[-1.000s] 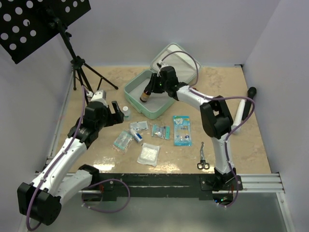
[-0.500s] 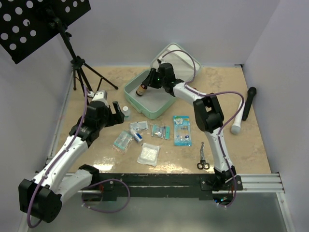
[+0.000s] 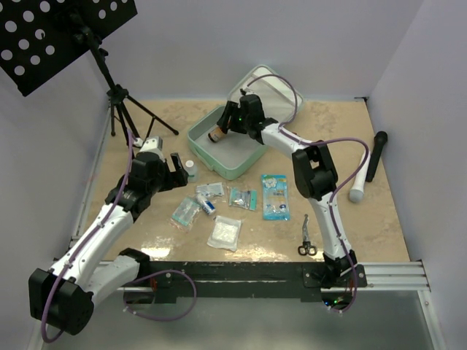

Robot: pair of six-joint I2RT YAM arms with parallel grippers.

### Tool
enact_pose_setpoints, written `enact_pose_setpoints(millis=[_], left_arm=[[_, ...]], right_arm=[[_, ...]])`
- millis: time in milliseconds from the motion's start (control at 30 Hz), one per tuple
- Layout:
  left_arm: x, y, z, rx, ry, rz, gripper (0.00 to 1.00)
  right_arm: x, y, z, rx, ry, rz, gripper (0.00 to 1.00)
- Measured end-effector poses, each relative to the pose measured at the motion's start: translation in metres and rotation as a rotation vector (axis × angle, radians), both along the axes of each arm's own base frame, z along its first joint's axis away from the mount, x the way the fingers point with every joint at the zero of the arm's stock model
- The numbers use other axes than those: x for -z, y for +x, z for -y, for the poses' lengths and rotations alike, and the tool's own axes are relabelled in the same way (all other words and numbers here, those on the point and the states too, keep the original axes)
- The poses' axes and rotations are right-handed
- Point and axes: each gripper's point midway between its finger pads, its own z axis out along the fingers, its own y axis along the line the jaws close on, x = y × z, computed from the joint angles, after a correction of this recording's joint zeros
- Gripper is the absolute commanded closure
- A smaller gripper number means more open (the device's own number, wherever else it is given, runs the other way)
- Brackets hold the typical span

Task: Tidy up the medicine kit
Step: Place the pill bottle in the medicine box.

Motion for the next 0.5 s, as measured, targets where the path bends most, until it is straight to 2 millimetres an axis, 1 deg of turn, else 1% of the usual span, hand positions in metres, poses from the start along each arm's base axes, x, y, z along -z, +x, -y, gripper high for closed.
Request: enact_pose_setpoints(millis=[200,333,400,500], left_arm=[[0.000,0.000,0.000,0.000,0.000,0.000,0.08],[0.002,0.000,0.000,0.000,0.002,-0.005,0.08],[0.002,0.000,0.000,0.000,0.002,-0.007,0.08],[0.003,0.000,0.000,0.000,0.003,-0.010,0.08]], right_arm=[[0.010,0.001,0.012,0.034,-0.070,-0.006,0.32],[0.015,0.003,0.024,0.067,-0.134,-0.008,0.32],[0.013,0.005,0.029,0.083,-0.163,-0.003,0.32],[0.005,0.011,0.034,0.105,-0.191,0.018,0.32]])
